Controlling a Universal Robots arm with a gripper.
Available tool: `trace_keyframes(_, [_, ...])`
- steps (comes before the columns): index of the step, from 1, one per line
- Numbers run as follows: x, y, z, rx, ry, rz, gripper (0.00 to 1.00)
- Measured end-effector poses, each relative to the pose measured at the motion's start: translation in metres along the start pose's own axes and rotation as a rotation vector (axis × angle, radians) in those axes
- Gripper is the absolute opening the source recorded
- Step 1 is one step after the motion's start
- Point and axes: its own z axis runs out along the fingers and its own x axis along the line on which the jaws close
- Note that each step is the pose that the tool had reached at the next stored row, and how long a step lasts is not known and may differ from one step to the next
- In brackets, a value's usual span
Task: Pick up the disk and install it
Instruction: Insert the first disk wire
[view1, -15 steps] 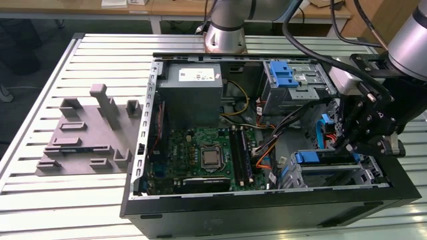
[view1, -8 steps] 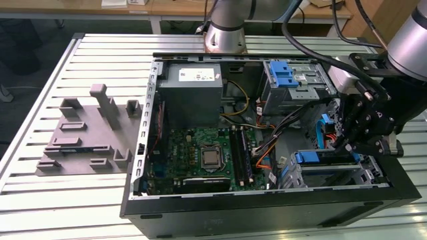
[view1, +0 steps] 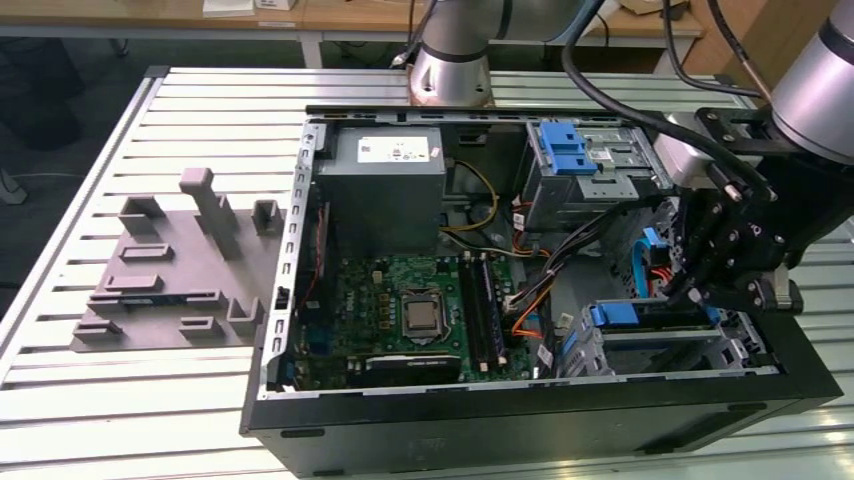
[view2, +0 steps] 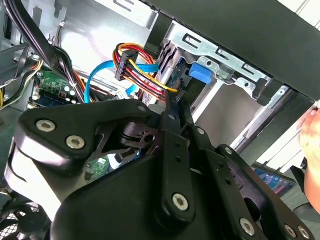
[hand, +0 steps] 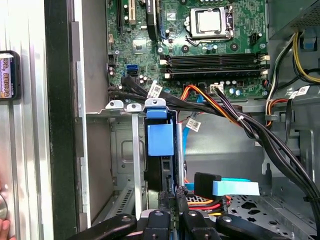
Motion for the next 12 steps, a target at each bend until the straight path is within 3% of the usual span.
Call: trace_keyframes(12, [-0.0008,-0.0002,0.0027,-0.0007,-0.0003,0.003,0.16])
